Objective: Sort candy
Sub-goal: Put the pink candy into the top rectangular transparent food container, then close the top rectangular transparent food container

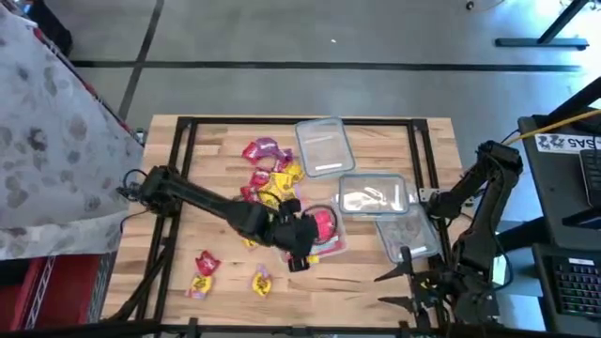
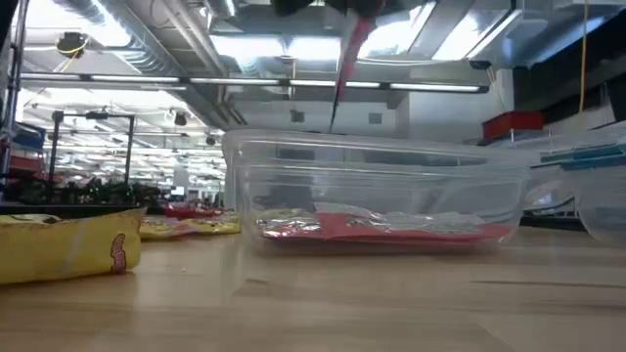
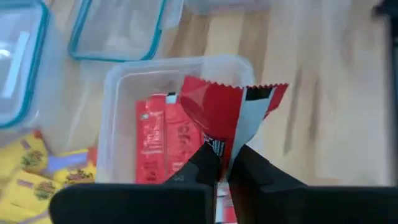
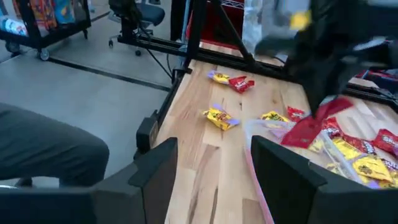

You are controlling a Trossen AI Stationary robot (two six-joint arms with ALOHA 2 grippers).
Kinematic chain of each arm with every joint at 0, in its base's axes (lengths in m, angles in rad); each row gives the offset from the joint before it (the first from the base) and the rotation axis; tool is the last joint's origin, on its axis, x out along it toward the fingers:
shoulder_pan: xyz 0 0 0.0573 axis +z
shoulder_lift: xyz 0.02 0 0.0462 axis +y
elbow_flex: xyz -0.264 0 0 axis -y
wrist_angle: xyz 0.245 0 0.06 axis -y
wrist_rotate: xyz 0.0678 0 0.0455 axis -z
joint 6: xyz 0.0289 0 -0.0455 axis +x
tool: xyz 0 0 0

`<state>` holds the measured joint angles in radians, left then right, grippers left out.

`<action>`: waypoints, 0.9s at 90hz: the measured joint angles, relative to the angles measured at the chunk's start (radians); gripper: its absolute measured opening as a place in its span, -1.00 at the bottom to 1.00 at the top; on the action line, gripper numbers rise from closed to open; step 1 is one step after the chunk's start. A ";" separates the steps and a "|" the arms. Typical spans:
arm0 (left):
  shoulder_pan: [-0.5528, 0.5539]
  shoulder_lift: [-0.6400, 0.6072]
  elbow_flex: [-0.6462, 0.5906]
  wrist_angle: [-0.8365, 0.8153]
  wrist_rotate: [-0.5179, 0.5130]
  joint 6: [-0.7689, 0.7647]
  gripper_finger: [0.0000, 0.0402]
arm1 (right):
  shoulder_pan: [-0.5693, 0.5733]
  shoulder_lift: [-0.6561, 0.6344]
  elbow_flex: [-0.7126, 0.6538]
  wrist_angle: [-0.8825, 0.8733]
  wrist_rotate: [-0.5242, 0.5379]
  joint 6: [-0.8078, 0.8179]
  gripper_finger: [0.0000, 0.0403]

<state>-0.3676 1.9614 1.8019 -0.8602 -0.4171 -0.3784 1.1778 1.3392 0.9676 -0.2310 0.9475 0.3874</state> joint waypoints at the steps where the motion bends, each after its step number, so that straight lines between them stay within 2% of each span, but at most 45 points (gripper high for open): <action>1: -0.002 0.006 0.000 -0.005 -0.003 0.003 -0.97 | 0.000 0.000 0.000 0.000 0.003 0.000 -0.04; 13: -0.008 0.069 -0.001 -0.059 0.003 0.022 -0.92 | 0.000 0.000 0.000 0.002 0.015 0.001 -0.04; 26: 0.014 0.083 -0.001 -0.075 0.032 0.014 -0.70 | -0.009 -0.007 0.000 -0.003 0.055 -0.003 -0.04; 38: 0.049 0.082 0.000 -0.077 0.035 0.044 -0.46 | -0.062 -0.070 0.019 -0.050 -0.074 -0.023 -0.04; 59: 0.089 0.058 0.000 -0.094 0.035 0.015 -0.26 | -0.202 -0.123 0.062 -0.427 -0.260 0.032 -0.04; 71: 0.073 0.023 0.000 -0.151 0.029 -0.069 -0.25 | -0.278 -0.091 0.042 -0.630 -0.285 0.029 -0.04; 81: 0.042 -0.005 0.001 -0.200 0.001 -0.155 -0.25 | -0.339 -0.060 0.029 -0.695 -0.286 0.020 -0.04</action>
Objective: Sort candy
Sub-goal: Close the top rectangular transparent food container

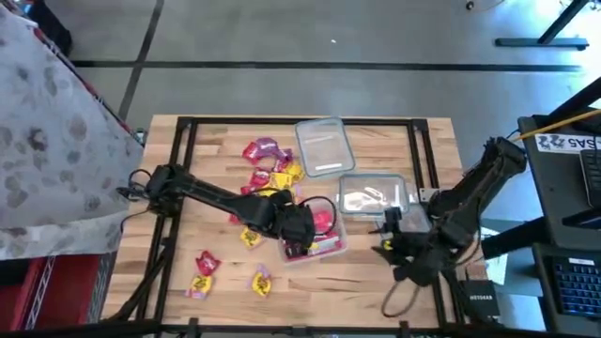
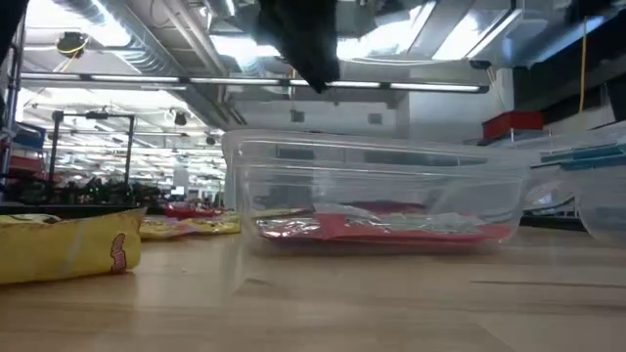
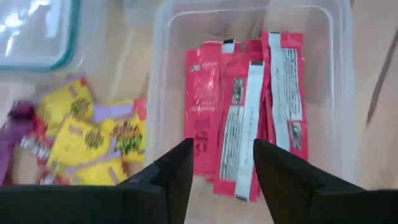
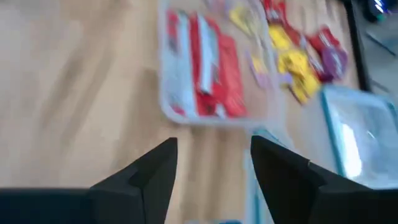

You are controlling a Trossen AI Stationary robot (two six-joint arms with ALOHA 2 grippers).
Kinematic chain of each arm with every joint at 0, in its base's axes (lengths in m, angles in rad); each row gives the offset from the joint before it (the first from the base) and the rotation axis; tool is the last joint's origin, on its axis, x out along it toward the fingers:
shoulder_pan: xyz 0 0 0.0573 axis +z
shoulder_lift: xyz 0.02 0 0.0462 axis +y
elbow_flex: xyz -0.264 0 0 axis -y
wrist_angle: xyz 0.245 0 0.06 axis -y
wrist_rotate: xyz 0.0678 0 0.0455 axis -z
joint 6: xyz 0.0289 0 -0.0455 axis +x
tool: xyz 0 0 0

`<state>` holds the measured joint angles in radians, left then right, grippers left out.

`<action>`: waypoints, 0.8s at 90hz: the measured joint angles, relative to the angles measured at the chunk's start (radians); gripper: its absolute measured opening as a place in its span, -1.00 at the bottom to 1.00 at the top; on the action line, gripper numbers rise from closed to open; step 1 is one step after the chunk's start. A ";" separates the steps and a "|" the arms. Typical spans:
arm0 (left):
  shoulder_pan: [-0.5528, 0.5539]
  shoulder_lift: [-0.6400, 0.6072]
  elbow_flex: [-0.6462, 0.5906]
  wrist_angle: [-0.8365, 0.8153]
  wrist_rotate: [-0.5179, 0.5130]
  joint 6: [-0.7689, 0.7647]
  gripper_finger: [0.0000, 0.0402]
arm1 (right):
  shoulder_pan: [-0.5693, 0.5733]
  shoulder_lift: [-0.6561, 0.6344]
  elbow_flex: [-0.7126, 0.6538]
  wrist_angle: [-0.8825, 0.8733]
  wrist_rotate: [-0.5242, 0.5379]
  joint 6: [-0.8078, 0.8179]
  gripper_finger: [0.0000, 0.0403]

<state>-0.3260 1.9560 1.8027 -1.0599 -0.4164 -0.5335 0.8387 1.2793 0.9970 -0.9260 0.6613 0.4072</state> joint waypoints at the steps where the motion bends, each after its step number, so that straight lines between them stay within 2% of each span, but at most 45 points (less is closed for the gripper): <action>1: -0.004 -0.001 0.000 -0.005 -0.005 -0.009 -0.25 | -0.005 0.004 -0.001 0.000 0.000 -0.003 -0.04; 22: -0.110 -0.014 0.000 -0.183 -0.163 -0.179 -0.25 | -0.106 0.107 -0.032 -0.011 -0.029 -0.063 0.09; 36: -0.159 -0.014 0.000 -0.311 -0.147 -0.396 -0.27 | -0.156 0.175 -0.035 -0.008 -0.009 0.013 0.16; 60: -0.228 -0.013 -0.072 -0.299 -0.158 -0.586 -0.35 | -0.244 0.258 -0.035 -0.038 0.007 0.031 0.10; 72: -0.254 -0.013 -0.117 -0.272 -0.181 -0.656 -0.36 | -0.295 0.280 -0.036 -0.044 0.008 0.035 0.00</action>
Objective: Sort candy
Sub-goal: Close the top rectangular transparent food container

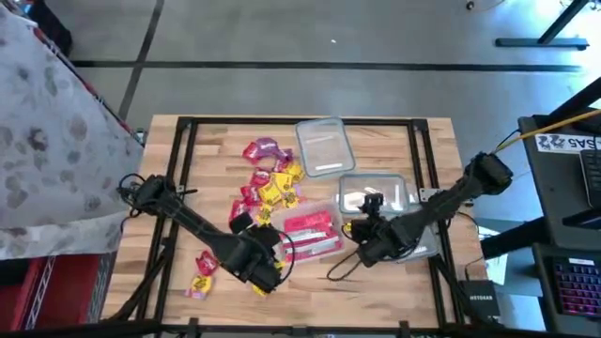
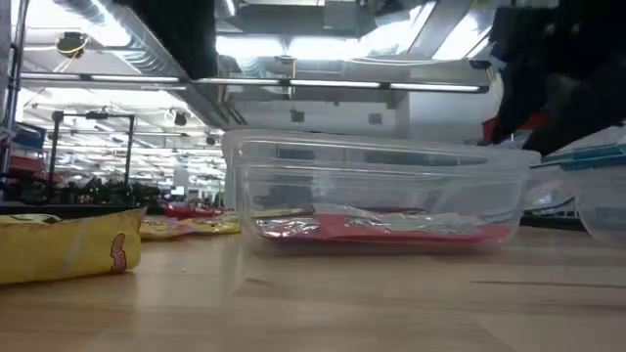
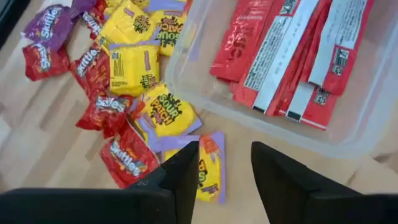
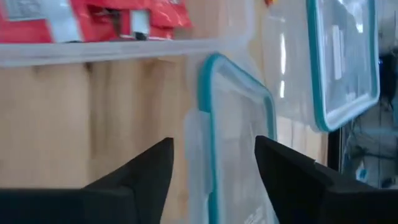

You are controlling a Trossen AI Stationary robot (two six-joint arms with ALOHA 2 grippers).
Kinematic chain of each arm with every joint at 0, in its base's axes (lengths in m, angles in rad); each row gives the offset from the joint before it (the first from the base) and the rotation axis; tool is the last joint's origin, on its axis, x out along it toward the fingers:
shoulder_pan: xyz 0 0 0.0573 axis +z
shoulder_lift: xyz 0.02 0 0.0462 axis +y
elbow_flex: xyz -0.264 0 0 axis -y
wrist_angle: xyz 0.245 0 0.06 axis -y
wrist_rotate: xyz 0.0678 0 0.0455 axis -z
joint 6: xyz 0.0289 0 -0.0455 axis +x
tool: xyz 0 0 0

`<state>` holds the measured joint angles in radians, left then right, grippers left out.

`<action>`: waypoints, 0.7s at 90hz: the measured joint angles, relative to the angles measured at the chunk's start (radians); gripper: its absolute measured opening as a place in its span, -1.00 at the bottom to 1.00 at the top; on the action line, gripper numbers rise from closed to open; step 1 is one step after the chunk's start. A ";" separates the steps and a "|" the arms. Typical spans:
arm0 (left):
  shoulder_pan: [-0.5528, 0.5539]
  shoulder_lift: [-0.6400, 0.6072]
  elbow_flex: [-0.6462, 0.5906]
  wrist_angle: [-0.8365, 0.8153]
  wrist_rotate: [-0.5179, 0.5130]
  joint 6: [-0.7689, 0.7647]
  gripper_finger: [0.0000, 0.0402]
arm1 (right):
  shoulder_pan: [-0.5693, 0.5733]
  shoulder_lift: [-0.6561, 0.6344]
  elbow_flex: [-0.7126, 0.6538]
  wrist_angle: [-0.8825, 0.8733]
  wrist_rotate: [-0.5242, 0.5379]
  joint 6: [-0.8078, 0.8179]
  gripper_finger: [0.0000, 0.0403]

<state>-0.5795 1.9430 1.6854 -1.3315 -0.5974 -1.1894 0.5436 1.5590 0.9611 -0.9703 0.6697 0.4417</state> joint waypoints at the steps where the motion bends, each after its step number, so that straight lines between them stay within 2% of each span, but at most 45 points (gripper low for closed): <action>1: -0.002 0.000 -0.003 0.003 -0.001 -0.006 -0.36 | -0.003 0.001 0.000 0.000 -0.002 0.000 -0.01; 13: -0.024 0.000 -0.042 0.065 -0.010 -0.056 -0.36 | -0.047 0.008 0.000 0.000 -0.062 0.001 -0.27; 22: -0.039 0.000 -0.060 0.110 -0.020 -0.093 -0.36 | -0.069 0.008 0.000 0.000 -0.110 -0.017 -0.61; 27: -0.048 0.001 -0.062 0.121 -0.024 -0.119 -0.36 | -0.069 0.008 0.000 -0.001 -0.107 -0.030 -0.84; 30: -0.053 0.001 -0.062 0.128 -0.033 -0.135 -0.36 | -0.069 0.006 0.000 -0.005 -0.089 -0.042 -0.90; 41: -0.075 0.001 -0.062 0.118 -0.091 -0.182 -0.36 | -0.065 0.003 0.015 -0.049 -0.014 -0.047 -0.93; 63: -0.094 0.001 -0.062 0.112 -0.211 -0.255 -0.36 | -0.065 0.003 0.157 -0.237 0.145 -0.046 -0.98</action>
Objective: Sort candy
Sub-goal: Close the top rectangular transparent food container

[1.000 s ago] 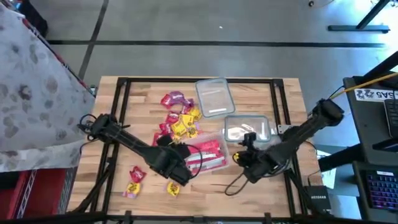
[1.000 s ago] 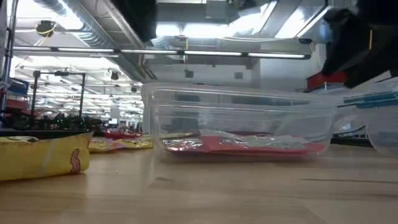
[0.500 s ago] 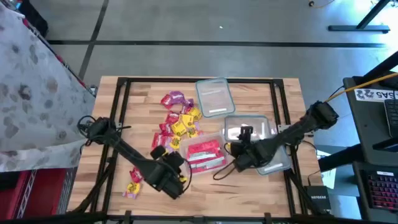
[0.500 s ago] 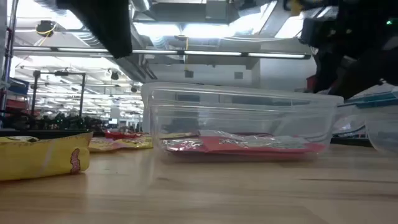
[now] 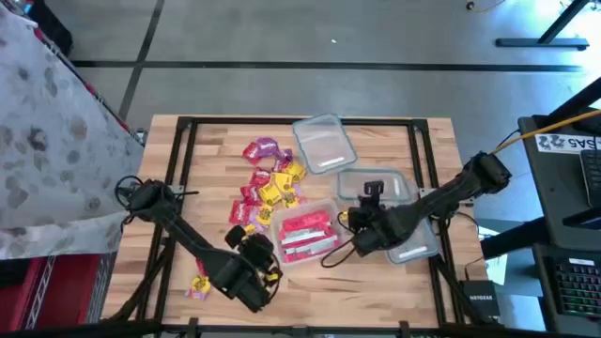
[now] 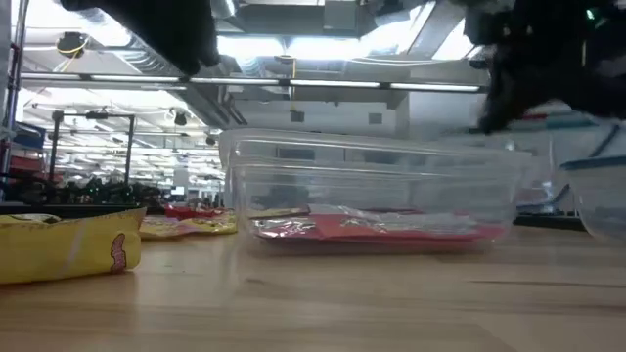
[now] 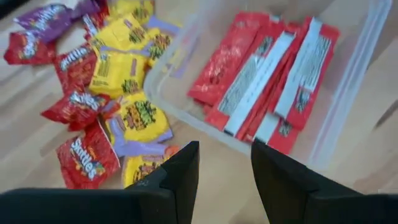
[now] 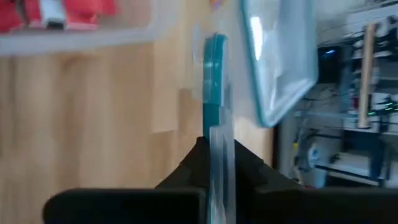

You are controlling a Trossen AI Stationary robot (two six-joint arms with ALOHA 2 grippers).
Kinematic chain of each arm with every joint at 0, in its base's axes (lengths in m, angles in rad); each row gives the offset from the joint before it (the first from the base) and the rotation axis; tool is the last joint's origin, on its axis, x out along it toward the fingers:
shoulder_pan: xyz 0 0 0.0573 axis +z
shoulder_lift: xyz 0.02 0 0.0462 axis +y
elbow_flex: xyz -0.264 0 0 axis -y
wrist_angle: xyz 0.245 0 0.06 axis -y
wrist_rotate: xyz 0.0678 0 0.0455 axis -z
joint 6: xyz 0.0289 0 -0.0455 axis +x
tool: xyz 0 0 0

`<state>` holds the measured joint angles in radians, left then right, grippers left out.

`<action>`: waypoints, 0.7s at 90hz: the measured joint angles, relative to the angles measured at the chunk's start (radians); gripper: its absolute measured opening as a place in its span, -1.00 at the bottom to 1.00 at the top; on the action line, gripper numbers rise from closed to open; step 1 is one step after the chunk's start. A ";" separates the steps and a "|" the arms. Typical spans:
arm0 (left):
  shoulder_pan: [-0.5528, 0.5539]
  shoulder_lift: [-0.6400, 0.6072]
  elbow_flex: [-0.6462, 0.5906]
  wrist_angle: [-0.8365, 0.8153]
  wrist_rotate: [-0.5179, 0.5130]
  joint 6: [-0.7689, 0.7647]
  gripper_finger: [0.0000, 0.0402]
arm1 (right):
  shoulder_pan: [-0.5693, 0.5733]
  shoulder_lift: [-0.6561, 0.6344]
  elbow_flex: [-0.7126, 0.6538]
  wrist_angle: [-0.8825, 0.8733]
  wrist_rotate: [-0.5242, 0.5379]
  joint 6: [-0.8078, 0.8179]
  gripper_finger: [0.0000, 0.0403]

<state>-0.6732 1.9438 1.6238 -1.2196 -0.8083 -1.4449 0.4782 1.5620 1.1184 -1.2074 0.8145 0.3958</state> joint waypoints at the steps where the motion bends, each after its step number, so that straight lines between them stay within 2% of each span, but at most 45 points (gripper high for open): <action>1: -0.001 0.000 0.000 0.000 -0.006 -0.003 -0.36 | 0.000 0.000 0.008 -0.007 0.005 0.000 -0.98; 22: -0.009 -0.004 0.041 -0.060 -0.072 -0.020 -0.36 | 0.069 -0.001 0.195 -0.103 0.138 -0.009 -0.99; 36: -0.033 -0.006 0.108 -0.153 -0.133 -0.022 -0.36 | 0.130 -0.002 0.286 -0.088 0.144 -0.028 -0.99; 46: -0.055 -0.006 0.145 -0.161 -0.205 -0.014 -0.36 | 0.189 -0.001 0.299 0.034 0.140 -0.075 -0.99; 63: -0.095 -0.006 0.190 -0.154 -0.332 -0.007 -0.36 | 0.275 0.061 0.299 0.270 0.129 -0.254 -1.00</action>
<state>-0.7682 1.9373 1.8138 -1.3738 -1.1404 -1.4517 0.7536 1.6228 1.4174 -0.9374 0.9436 0.1414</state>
